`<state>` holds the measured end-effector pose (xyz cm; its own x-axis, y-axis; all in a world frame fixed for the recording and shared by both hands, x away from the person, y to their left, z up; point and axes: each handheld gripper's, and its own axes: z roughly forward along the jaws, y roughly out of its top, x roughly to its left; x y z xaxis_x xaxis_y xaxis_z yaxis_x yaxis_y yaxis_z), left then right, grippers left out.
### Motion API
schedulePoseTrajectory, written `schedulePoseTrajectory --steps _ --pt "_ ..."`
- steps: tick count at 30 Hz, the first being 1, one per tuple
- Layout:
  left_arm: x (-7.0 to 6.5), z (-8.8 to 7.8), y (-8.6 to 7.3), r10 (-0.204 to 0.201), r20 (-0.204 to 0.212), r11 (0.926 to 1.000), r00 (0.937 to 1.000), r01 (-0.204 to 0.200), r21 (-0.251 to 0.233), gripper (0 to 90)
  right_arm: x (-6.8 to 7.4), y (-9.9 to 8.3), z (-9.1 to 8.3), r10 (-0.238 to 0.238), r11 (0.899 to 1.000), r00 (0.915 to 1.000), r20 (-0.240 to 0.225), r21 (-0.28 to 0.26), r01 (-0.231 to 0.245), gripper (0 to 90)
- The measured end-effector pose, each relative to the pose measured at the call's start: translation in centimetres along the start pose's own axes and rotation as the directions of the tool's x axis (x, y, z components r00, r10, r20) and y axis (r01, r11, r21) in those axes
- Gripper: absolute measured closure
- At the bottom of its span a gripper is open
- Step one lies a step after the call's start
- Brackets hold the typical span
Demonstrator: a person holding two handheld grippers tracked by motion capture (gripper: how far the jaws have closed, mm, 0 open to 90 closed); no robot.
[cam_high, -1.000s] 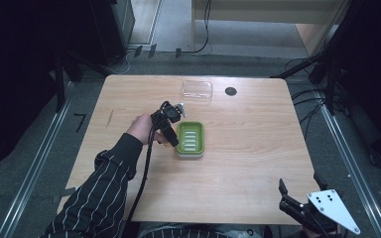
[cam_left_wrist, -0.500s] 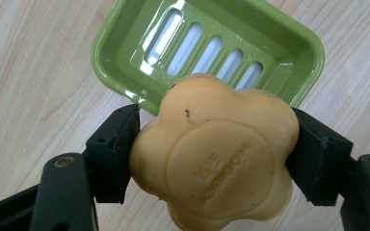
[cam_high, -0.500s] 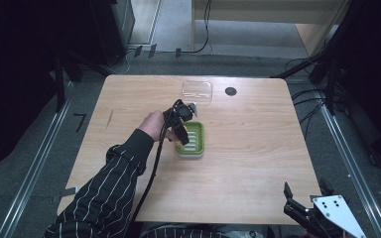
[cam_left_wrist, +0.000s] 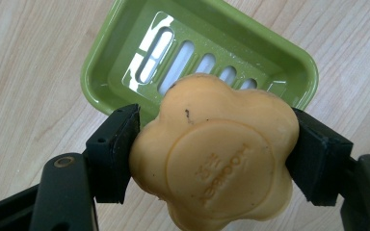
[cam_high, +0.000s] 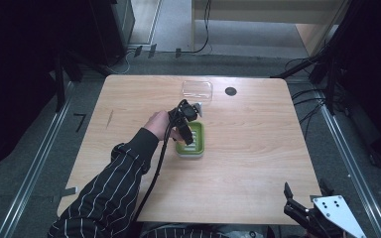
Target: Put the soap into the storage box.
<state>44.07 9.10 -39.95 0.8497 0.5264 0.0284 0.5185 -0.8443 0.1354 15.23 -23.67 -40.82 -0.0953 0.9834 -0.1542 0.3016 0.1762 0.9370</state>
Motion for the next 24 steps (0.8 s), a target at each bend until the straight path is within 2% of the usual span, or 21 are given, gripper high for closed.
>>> schedulePoseTrajectory --steps 14,24 --pt "0.2 1.1 0.7 0.015 0.013 0.9998 0.9998 -0.015 0.014 28.0 0.2 0.2 0.2 -0.003 1.000 1.0000 -0.008 -0.003 0.003 11.3" --pt "0.7 1.6 0.4 -0.010 0.020 0.9999 0.9997 0.010 -0.005 28.0 0.3 0.3 0.6 -0.008 1.000 0.9997 -0.025 -0.006 0.008 11.2"
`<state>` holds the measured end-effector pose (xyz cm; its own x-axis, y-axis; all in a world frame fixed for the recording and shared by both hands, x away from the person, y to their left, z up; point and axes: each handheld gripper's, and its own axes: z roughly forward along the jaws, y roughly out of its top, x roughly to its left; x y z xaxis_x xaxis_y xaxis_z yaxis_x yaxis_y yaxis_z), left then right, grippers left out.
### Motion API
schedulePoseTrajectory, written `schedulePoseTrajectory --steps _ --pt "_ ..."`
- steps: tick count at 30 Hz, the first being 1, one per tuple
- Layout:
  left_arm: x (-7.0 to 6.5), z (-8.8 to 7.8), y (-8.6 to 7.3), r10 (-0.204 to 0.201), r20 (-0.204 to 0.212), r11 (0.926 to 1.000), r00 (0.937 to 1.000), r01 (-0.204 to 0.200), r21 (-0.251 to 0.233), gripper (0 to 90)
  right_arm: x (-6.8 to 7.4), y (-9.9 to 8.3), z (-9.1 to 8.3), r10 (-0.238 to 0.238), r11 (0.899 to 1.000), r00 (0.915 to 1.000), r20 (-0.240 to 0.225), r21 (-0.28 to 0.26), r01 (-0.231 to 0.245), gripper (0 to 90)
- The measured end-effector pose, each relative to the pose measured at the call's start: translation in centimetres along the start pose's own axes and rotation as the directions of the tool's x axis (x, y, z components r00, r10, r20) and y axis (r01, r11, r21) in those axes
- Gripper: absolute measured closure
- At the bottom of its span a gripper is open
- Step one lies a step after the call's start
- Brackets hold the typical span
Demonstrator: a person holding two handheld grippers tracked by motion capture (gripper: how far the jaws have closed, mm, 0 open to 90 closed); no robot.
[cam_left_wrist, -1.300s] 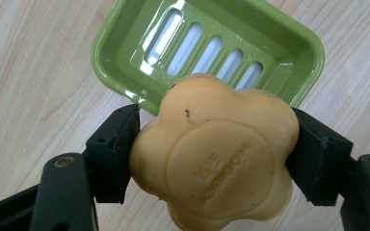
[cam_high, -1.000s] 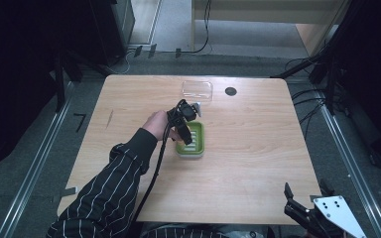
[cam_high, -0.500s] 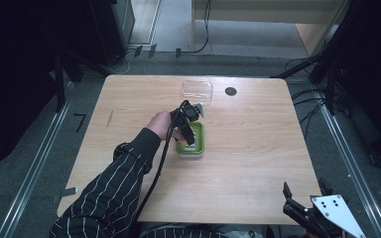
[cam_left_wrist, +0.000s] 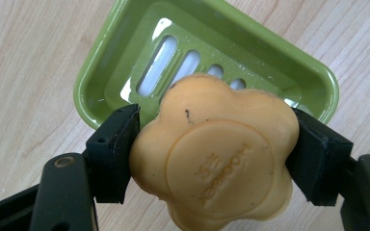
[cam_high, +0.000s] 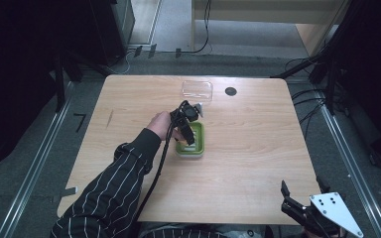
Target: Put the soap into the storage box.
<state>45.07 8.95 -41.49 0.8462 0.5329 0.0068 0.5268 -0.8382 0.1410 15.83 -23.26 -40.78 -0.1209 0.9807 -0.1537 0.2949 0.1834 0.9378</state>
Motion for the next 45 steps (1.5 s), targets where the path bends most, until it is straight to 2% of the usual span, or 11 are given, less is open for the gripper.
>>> schedulePoseTrajectory --steps 12,26,45 --pt "-0.2 0.4 0.5 0.014 -0.008 0.9999 0.9999 -0.014 -0.006 28.0 0.2 0.2 0.4 -0.006 1.000 0.9999 -0.013 -0.004 0.006 11.3" --pt "-0.3 1.8 1.5 0.044 -0.011 0.9988 0.9990 -0.044 0.021 27.9 0.2 0.2 0.4 -0.010 1.000 0.9998 -0.018 -0.006 0.009 11.3" --pt "0.2 2.7 1.6 0.027 -0.003 0.9996 0.9996 -0.027 0.008 27.9 0.2 0.2 0.4 -0.010 1.000 0.9998 -0.018 -0.007 0.010 11.2"
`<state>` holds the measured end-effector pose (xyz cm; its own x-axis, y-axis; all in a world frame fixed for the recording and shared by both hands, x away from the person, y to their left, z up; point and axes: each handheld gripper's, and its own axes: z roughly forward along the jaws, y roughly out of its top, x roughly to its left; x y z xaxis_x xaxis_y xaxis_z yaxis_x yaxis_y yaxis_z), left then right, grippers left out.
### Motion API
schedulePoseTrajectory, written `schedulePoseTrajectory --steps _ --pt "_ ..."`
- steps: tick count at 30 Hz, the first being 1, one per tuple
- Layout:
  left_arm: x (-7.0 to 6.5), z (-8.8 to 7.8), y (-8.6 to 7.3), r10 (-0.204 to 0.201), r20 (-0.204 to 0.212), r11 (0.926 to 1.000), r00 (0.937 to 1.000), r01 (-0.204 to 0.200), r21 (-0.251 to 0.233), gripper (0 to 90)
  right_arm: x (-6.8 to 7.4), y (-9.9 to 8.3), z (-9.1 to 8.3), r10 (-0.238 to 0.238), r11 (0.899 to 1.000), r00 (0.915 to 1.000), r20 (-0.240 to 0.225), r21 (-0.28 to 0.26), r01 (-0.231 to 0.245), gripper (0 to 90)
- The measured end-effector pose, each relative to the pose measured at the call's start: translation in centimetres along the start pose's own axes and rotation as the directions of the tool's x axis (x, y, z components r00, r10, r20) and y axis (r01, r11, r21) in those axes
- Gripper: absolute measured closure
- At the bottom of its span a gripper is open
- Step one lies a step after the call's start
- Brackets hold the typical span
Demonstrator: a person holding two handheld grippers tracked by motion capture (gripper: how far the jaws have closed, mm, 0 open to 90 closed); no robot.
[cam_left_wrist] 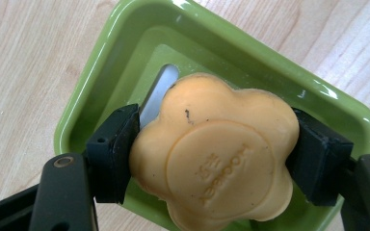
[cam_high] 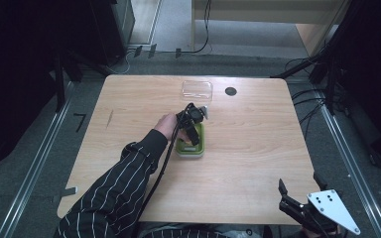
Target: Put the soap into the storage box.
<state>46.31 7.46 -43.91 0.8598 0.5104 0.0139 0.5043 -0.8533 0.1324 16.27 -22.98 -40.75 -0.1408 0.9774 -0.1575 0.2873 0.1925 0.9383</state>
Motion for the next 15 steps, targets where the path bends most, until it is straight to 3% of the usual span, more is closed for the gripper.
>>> schedulePoseTrajectory --steps 15 --pt "0.02 0.64 0.01 -0.018 0.006 0.9998 0.9998 0.018 0.008 27.5 0.00 0.01 0.02 0.002 1.000 1.0000 -0.002 0.002 -0.002 11.2"
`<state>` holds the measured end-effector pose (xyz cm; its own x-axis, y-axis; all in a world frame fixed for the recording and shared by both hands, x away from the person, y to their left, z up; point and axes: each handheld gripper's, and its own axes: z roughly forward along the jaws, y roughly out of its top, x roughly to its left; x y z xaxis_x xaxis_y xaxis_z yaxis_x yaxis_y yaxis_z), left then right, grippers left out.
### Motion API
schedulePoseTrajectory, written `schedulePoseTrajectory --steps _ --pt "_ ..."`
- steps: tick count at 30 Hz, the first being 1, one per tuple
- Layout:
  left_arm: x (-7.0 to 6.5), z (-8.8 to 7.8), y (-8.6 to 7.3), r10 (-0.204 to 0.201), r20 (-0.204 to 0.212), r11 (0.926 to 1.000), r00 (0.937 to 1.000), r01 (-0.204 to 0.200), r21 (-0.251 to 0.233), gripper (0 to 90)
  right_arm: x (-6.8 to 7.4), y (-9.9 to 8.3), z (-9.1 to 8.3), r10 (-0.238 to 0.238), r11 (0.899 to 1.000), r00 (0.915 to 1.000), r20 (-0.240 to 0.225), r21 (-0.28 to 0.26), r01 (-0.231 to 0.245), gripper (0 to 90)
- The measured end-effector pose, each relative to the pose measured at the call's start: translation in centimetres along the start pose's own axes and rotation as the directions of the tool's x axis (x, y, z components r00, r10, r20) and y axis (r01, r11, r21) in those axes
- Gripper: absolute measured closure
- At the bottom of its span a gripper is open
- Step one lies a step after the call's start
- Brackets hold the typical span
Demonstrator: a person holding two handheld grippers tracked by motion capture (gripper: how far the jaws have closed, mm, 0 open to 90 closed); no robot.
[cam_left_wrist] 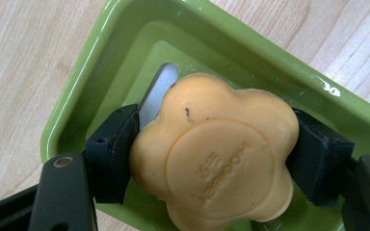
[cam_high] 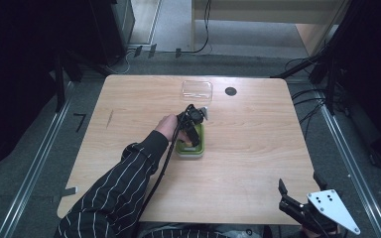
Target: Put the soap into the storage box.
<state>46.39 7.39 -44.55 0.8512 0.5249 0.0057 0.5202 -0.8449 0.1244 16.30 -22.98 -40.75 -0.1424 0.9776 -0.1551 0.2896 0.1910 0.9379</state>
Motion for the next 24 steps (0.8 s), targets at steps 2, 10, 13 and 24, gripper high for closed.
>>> schedulePoseTrajectory --steps 2,10,13,24 --pt "0.0 0.0 0.0 -0.003 -0.002 1.0000 1.0000 0.003 0.000 27.4 0.0 0.0 0.0 0.000 1.000 1.0000 -0.001 0.000 0.000 11.3" --pt "0.0 -0.2 0.0 -0.014 -0.023 0.9999 0.9996 0.014 -0.009 19.8 0.0 0.0 0.0 0.000 1.000 1.0000 -0.002 0.000 0.000 11.2" --pt "0.0 -0.4 0.0 -0.021 -0.028 0.9997 0.9994 0.021 -0.012 14.2 0.0 0.0 0.0 0.000 1.000 1.0000 0.000 0.000 0.000 11.2" --pt "-0.7 -2.6 -0.8 -0.035 -0.062 0.9979 0.9974 0.031 -0.057 7.6 0.0 0.1 0.1 0.006 1.000 1.0000 -0.003 -0.005 -0.006 11.2"
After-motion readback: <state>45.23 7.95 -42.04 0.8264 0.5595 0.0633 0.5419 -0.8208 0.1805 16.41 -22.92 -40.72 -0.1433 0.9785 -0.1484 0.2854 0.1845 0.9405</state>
